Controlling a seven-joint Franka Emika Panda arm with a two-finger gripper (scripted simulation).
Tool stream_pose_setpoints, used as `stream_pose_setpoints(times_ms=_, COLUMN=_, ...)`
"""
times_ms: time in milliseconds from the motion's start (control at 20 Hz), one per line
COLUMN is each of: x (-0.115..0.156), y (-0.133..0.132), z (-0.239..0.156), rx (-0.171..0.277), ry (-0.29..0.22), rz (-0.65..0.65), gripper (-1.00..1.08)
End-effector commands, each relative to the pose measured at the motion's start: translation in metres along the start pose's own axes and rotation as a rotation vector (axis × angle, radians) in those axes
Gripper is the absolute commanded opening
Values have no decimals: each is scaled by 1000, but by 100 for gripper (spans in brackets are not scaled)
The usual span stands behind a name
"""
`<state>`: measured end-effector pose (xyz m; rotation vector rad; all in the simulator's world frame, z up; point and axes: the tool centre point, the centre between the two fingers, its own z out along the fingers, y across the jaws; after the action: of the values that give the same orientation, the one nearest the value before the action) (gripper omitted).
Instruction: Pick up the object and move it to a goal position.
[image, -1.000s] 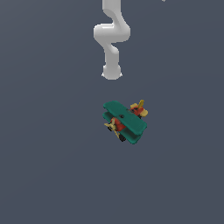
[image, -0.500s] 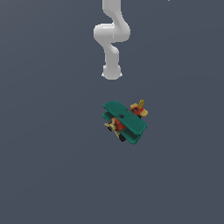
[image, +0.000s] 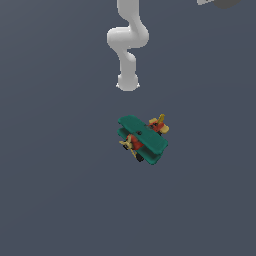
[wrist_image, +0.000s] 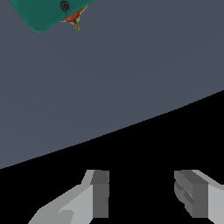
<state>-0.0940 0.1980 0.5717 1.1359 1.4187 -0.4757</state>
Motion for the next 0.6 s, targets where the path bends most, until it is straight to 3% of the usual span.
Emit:
stream_pose_setpoints(times_ms=0, x=10, y=4, z=-4, rx=-8, ry=-42, rz=-68, gripper=28)
stream_pose_setpoints(times_ms=550, x=64, y=16, z=-10, rx=-14, ry=-214, rz=-376, gripper=28)
